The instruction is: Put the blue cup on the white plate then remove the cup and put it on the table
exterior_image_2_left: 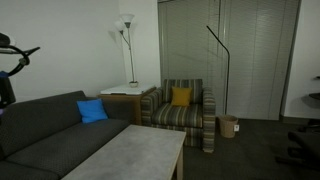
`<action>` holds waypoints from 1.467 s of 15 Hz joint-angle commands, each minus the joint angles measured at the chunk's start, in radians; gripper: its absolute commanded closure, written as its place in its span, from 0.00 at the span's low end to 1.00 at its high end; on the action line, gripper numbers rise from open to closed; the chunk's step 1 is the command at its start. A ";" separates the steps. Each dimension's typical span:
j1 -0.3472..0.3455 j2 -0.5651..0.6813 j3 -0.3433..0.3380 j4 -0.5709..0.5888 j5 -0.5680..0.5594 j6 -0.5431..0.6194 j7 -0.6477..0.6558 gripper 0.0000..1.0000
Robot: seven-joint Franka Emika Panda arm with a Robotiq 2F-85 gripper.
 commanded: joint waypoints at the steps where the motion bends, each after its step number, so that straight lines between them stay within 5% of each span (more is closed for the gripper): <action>1: -0.041 0.124 0.038 0.090 0.003 0.063 0.021 0.00; 12: -0.057 0.180 0.077 0.112 -0.054 0.118 0.090 0.00; 17: -0.061 0.300 0.082 0.193 -0.042 0.158 0.206 0.00; 22: -0.095 0.440 0.119 0.283 0.003 0.316 0.211 0.00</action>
